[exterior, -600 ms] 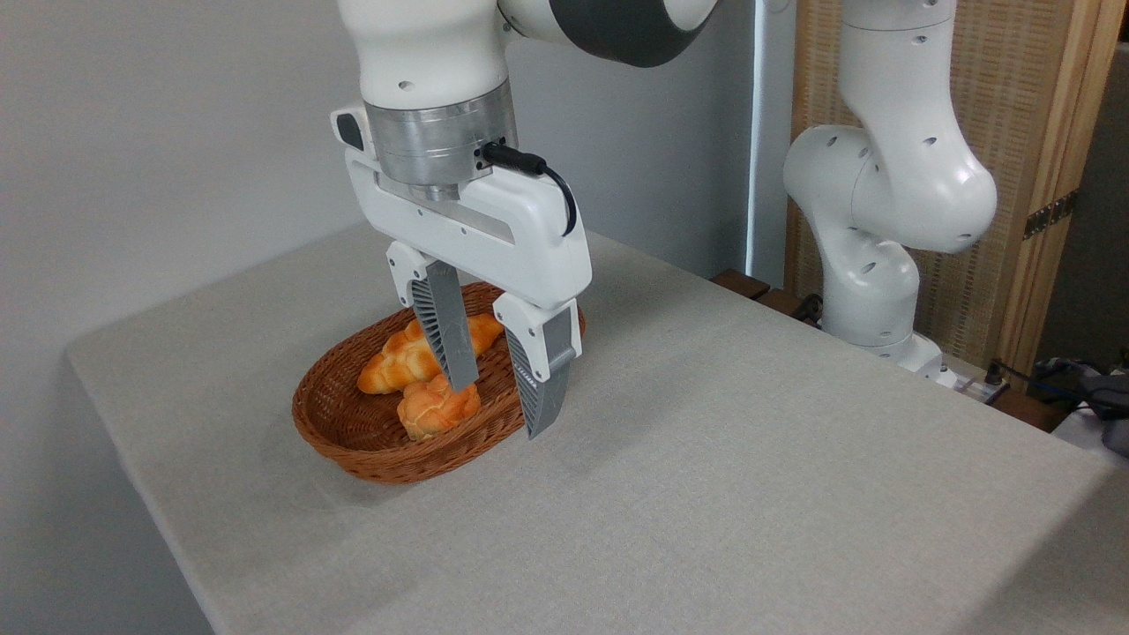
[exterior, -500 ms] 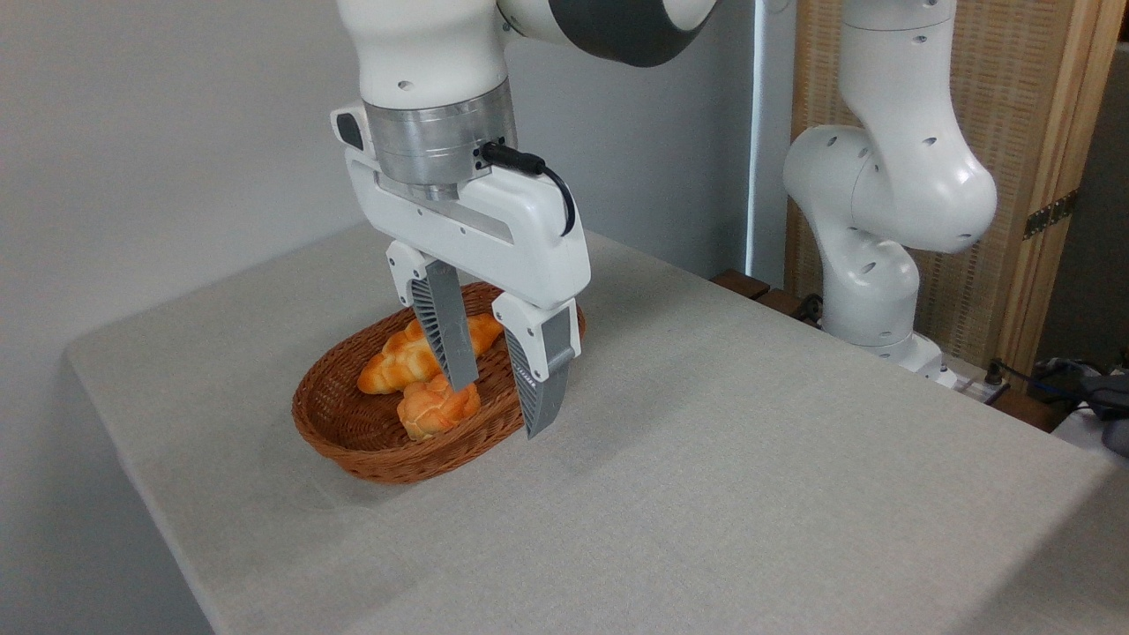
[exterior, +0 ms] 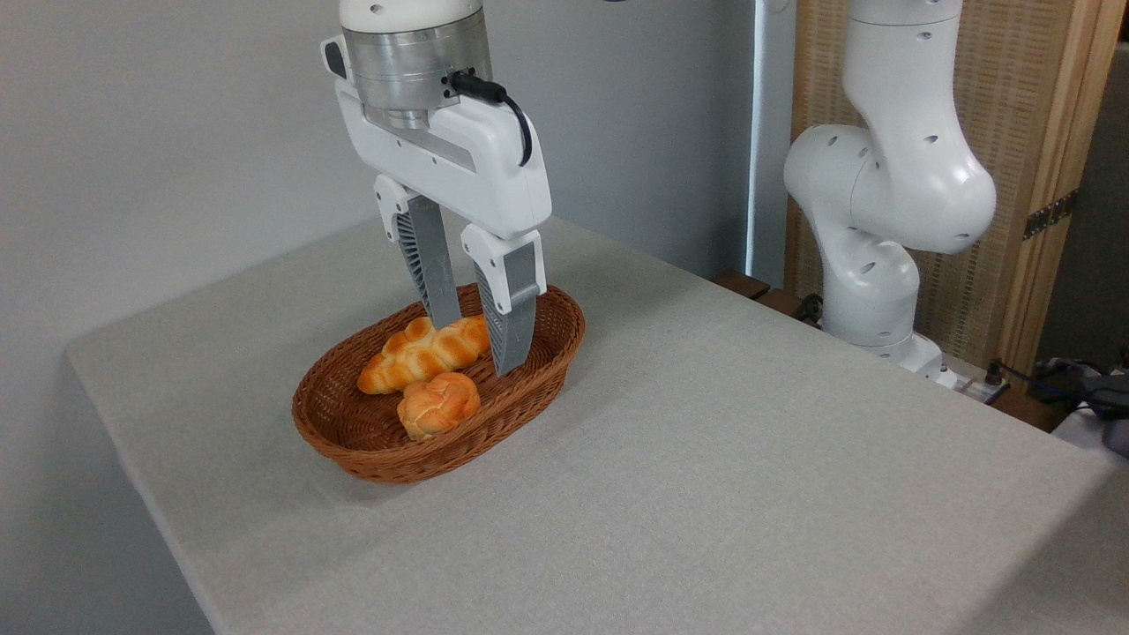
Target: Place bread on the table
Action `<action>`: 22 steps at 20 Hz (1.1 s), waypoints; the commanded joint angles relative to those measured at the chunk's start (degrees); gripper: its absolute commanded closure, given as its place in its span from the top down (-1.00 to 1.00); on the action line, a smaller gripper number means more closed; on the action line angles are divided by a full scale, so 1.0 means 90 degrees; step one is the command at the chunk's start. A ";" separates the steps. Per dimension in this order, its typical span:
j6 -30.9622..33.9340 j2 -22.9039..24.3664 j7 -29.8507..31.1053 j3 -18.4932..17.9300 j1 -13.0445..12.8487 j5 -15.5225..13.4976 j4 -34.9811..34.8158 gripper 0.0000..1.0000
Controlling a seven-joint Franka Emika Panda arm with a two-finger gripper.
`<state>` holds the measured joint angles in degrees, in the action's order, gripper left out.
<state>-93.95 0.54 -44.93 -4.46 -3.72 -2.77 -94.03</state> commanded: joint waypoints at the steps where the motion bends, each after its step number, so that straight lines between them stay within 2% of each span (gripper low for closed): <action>1: 0.0126 -0.0041 -0.0135 0.0309 0.0003 0.0005 0.0027 1.00; 7: 0.0039 -0.0509 -0.0076 0.1061 0.0003 0.0044 0.0018 1.00; 9: -0.0030 -0.0636 -0.0125 0.1140 -0.0007 0.0015 0.0018 1.00; 11: -0.0069 -0.0889 -0.0125 0.1451 -0.0007 0.0092 0.0018 1.00; 14: -0.0284 -0.1095 -0.0135 0.1560 -0.0036 0.0200 0.0018 1.00; 17: -0.0293 -0.1339 -0.0125 0.1852 -0.0075 0.0619 0.0018 1.00; 22: -0.0303 -0.1466 -0.0135 0.1912 -0.0143 0.0679 0.0018 1.00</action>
<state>-96.12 -12.20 -45.25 12.61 -4.57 2.21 -94.30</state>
